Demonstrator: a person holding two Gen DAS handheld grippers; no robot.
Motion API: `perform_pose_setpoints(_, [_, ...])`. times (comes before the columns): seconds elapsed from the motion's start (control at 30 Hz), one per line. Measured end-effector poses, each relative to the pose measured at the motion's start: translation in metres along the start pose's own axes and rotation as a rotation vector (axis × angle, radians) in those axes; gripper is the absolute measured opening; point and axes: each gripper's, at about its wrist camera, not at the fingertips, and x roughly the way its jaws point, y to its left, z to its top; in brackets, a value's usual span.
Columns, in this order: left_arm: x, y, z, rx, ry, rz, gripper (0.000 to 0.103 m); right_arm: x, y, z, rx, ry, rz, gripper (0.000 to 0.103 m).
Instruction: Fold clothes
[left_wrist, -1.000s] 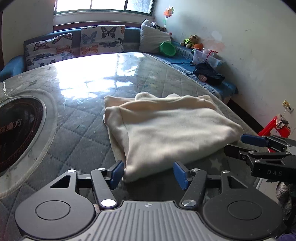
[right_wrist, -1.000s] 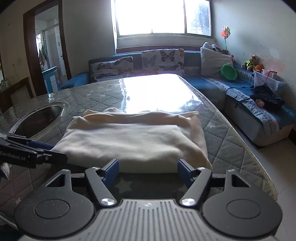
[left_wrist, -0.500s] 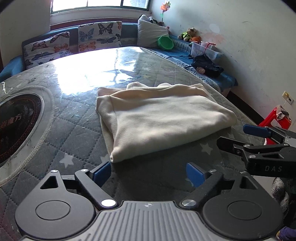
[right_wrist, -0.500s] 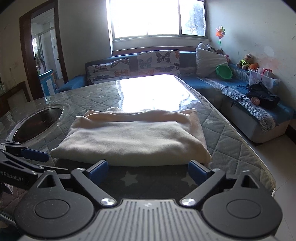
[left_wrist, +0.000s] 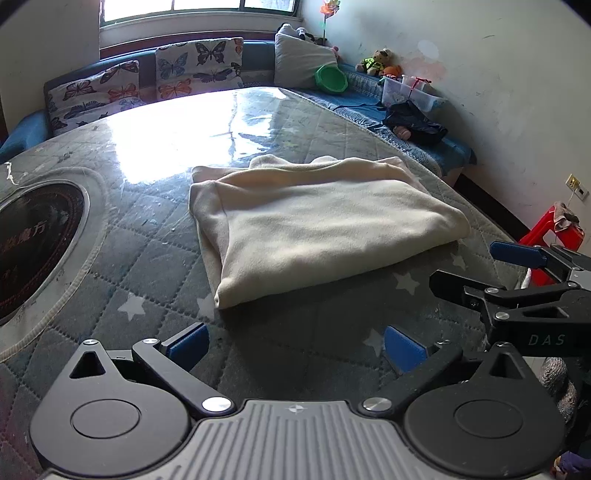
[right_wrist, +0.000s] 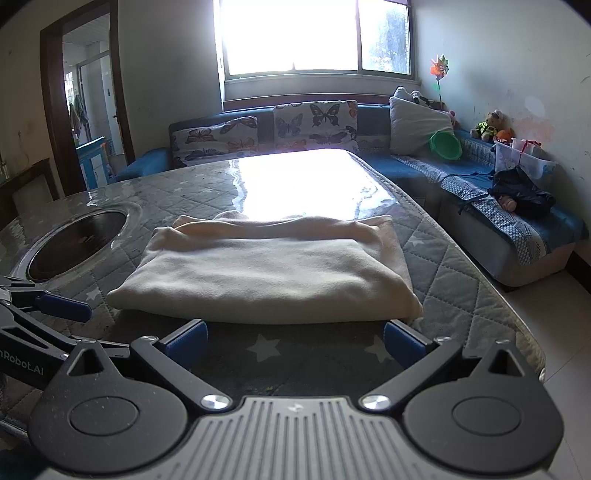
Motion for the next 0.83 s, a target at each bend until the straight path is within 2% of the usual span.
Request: perform_pose_setpoints(0.83, [-0.017, -0.001, -0.012, -0.021, -0.019, 0.031, 0.103, -0.018, 0.009, -0.008, 0.008, -0.025, 0.004, 0.103])
